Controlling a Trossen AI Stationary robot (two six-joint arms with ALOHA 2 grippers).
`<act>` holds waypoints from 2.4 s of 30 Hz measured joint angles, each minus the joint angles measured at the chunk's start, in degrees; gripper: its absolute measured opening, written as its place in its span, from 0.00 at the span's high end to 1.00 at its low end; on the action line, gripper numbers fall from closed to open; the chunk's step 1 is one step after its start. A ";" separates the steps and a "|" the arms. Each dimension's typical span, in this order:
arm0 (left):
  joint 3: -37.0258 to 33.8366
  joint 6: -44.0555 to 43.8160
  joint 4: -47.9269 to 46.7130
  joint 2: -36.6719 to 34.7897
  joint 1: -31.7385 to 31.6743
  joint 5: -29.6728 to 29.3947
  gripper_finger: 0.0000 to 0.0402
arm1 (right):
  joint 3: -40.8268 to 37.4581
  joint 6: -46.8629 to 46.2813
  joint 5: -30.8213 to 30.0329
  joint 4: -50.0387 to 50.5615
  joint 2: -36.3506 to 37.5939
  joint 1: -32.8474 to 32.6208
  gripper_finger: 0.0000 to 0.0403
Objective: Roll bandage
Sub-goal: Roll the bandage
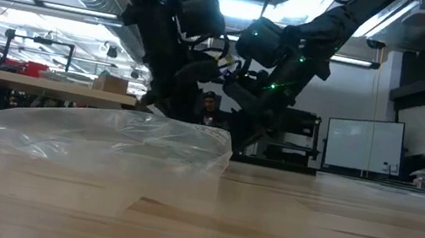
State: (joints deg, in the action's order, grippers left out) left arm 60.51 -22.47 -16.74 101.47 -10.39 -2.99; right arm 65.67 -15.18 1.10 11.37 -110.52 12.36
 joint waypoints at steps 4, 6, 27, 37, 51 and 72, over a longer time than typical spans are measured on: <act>0.00 0.90 2.60 0.02 -0.12 0.09 1.00 | 0.00 -0.01 1.14 2.50 0.36 0.00 1.00; 0.00 1.57 3.66 0.02 -0.14 0.64 1.00 | 0.00 -0.02 2.58 3.43 0.47 0.00 1.00; 0.24 9.74 -13.65 0.02 -1.93 -0.82 1.00 | -0.02 2.16 9.47 12.18 0.94 0.13 1.00; -0.09 11.25 -16.08 -0.09 -1.93 -1.22 1.00 | 4.53 3.37 15.90 11.89 1.62 0.04 1.00; -1.70 11.19 -16.14 -0.17 -1.10 -1.23 1.00 | 6.45 3.07 12.68 3.64 1.49 -0.02 1.00; -6.71 10.26 -17.85 -0.24 -0.47 -4.72 1.00 | 7.27 1.64 13.39 0.33 -6.21 -1.40 1.00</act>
State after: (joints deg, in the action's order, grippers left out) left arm 53.80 -12.21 -34.59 101.23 -10.85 -7.72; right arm 72.94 -13.54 14.50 11.70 -116.73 10.96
